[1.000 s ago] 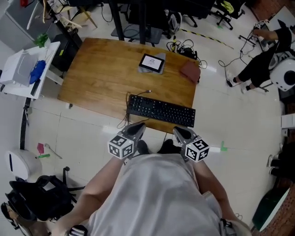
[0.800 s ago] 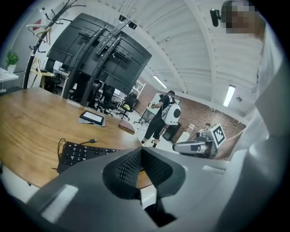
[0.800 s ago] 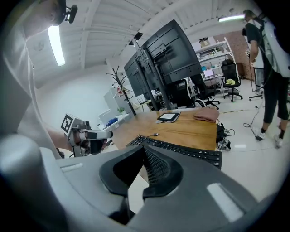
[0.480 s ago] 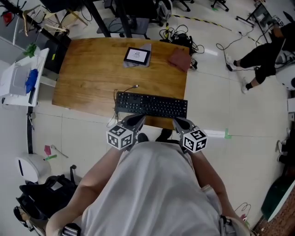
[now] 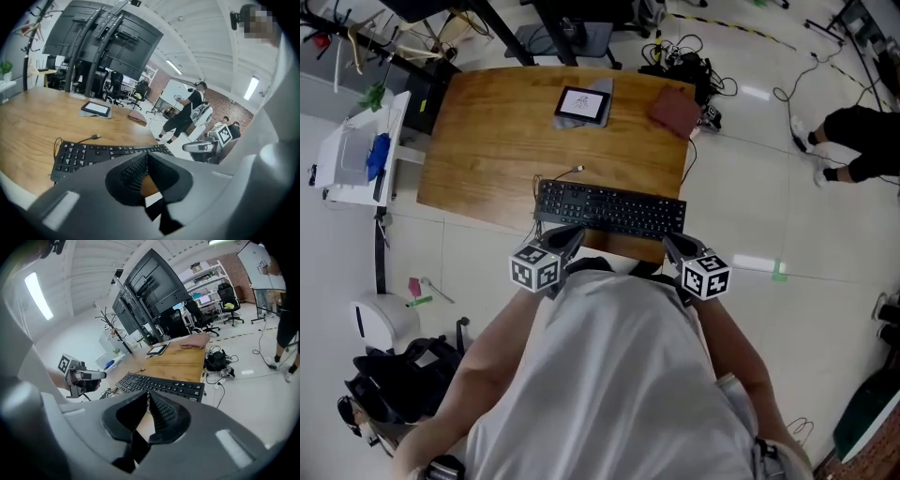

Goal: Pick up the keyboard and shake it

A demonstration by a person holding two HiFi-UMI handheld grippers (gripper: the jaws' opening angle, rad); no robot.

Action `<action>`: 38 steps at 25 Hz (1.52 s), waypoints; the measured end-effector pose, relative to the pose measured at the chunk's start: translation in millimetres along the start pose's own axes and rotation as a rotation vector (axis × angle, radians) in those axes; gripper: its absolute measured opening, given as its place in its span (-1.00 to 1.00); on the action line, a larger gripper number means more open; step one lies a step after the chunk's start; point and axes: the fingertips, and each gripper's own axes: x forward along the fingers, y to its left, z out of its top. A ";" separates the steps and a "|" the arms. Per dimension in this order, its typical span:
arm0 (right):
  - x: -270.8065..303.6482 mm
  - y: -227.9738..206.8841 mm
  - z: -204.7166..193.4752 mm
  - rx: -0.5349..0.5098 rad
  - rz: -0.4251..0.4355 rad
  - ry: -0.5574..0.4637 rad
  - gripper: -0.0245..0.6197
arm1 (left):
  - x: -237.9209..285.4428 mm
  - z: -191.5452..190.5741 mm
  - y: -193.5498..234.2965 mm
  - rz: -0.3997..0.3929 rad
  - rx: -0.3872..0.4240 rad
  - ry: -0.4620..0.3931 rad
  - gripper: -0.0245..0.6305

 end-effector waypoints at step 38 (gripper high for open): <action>29.7 -106.7 -31.4 0.417 -0.204 0.271 -0.06 | 7.6 -53.1 176.1 0.103 -0.361 0.447 -0.02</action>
